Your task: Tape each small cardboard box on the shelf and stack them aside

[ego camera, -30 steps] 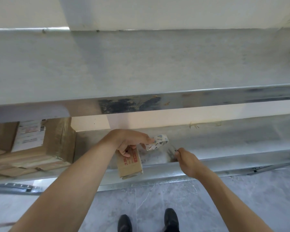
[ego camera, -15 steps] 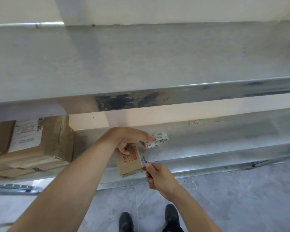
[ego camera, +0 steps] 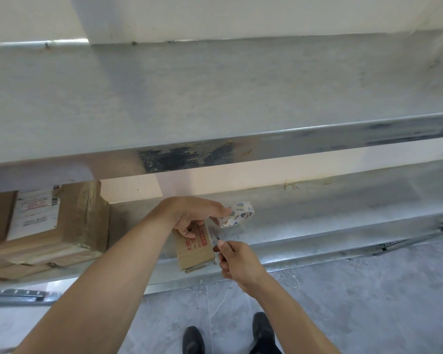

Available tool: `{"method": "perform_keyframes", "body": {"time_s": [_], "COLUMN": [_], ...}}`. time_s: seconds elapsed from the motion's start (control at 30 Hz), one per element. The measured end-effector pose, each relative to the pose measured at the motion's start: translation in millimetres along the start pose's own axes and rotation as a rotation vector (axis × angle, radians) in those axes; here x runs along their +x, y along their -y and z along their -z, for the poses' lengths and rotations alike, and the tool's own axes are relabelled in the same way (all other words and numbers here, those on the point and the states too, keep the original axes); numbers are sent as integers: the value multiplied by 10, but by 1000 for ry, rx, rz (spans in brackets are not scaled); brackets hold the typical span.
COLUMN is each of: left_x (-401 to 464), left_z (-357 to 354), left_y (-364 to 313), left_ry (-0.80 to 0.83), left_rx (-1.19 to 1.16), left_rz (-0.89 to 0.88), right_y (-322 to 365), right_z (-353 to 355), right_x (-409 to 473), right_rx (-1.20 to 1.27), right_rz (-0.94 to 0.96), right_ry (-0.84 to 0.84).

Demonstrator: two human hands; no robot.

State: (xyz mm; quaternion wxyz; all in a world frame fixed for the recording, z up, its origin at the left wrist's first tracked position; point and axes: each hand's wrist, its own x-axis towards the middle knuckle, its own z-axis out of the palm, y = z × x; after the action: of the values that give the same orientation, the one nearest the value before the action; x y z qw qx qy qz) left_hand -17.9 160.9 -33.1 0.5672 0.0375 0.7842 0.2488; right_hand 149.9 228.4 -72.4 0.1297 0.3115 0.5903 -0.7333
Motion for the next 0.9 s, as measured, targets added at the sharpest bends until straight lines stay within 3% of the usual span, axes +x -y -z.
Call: {"method": "perform_keyframes", "body": {"time_s": [0.53,0.9], "left_x": [-30,-97], "left_z": [11,-11], "left_y": [-5,-23], "left_ry": [25,13], "left_rx": [2,-12], "left_rz": [10,-11], "right_y": [45,45], "right_z": [-38,-81], "right_x": [107,124], "right_rx": [78,4], "right_rz": [-13,-14], "right_ry": [-21,-108]}}
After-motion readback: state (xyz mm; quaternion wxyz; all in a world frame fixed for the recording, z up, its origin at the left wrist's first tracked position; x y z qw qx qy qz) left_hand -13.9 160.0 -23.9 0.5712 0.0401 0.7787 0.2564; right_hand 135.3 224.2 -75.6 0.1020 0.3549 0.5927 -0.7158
